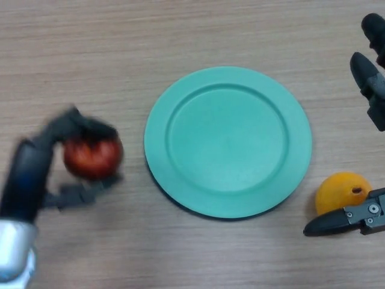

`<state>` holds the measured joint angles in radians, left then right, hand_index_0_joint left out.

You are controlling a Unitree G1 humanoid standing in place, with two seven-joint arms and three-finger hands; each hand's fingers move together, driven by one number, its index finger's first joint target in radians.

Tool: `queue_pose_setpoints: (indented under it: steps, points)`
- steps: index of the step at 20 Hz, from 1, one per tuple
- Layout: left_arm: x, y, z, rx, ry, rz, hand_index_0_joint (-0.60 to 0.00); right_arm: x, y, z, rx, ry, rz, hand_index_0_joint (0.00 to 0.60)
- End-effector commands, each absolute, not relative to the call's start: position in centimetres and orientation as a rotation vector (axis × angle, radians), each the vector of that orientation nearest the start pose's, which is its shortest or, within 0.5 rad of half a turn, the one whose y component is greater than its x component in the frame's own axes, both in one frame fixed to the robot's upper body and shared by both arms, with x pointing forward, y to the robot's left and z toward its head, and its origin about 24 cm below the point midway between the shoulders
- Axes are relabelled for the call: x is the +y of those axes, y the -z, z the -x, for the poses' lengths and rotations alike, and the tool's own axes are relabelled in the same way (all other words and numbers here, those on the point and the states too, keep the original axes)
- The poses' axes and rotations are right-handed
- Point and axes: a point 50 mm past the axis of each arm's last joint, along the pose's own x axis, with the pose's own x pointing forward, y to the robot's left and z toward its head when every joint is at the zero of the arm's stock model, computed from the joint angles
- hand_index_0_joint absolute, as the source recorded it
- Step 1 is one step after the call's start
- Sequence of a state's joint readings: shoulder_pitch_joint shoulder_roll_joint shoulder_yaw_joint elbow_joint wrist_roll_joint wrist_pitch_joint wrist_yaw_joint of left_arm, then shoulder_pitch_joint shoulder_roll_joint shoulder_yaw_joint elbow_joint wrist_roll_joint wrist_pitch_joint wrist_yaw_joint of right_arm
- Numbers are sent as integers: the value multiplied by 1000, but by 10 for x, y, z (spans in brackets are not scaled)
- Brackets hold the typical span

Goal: Pick up the red apple and place it on the plate

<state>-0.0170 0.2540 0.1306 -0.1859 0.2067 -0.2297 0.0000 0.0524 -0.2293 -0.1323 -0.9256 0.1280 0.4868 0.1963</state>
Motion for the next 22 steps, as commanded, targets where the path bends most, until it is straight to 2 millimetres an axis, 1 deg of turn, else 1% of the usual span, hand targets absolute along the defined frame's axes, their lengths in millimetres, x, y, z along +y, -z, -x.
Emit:
queue_pose_setpoints:
  steps: [1,3,4,6,8,9,12,16,18,20,21,22]
  points:
    - [202,-181,-244,-739,-135,-433,-600,-174,-218,-177,-564,-157,217,0]
    - [182,-190,-256,-715,-33,-349,-600,-173,-219,-177,-557,-158,219,0]
    - [168,-192,-264,-706,32,-314,-600,-173,-220,-177,-554,-162,218,0]
    - [143,-186,-279,-670,120,-310,-600,-176,-222,-177,-550,-161,219,0]
    - [126,-176,-291,-639,171,-324,-600,-178,-223,-176,-561,-155,221,0]
    - [121,-172,-295,-629,185,-315,-600,-179,-223,-176,-563,-152,223,0]
    - [107,-154,-308,-608,225,-394,-600,-182,-224,-174,-558,-139,229,0]
    - [100,-133,-317,-582,267,-427,-600,-189,-227,-170,-591,-103,245,0]
    - [97,-133,-322,-586,275,-395,-600,-193,-228,-169,-600,-88,258,0]
    - [96,-132,-323,-576,283,-384,-401,-193,-228,-169,-601,-85,259,0]
    - [96,-132,-324,-553,289,-369,-251,-194,-229,-168,-603,-81,261,0]
    - [96,-133,-327,-513,276,-359,-151,-195,-229,-168,-605,-75,263,0]
